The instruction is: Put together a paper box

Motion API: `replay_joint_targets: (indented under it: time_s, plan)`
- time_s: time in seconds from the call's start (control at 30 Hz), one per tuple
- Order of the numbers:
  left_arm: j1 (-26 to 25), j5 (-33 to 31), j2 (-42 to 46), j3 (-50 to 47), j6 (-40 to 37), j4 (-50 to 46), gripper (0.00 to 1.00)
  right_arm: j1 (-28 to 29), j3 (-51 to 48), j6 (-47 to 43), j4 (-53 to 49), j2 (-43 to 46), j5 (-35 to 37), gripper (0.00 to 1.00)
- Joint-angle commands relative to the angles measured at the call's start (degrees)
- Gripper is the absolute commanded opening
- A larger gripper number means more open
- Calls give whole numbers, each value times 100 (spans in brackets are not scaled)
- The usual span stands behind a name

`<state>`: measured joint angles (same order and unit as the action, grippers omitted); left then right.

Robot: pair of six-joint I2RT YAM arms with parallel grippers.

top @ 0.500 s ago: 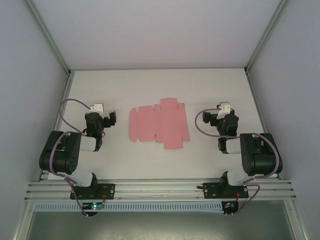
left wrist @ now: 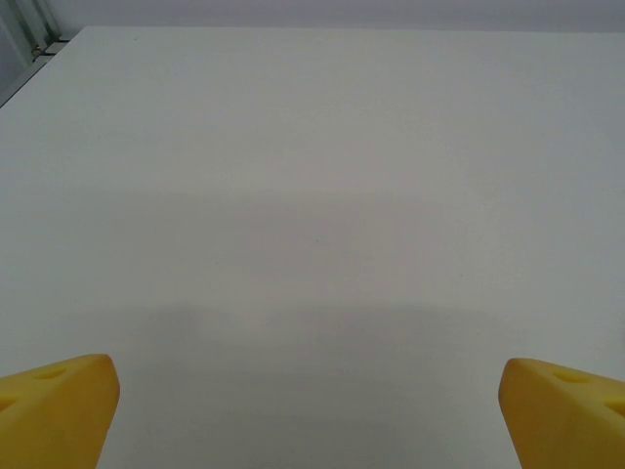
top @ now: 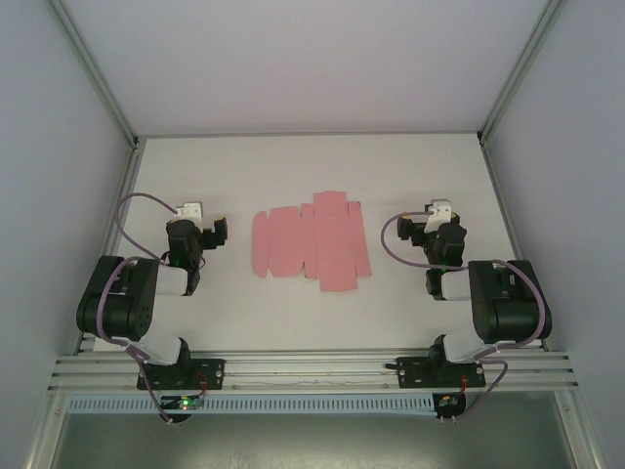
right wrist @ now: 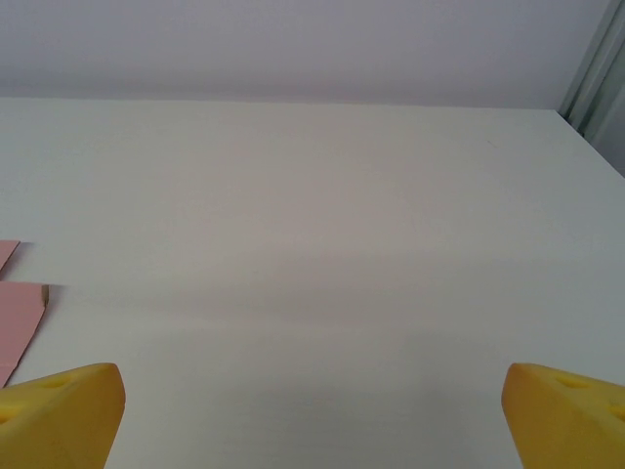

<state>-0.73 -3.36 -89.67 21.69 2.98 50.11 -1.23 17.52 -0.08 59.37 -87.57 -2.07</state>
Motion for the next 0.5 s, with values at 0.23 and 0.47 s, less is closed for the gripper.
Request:
replay_joint_targets:
  time_s: [0.23, 0.47]
  plan:
    - [73, 97, 55, 127, -87, -84, 100, 79, 114, 96, 22, 62, 198, 99]
    - [73, 108, 55, 127, -80, -64, 100, 91, 125, 103, 13, 54, 202, 99]
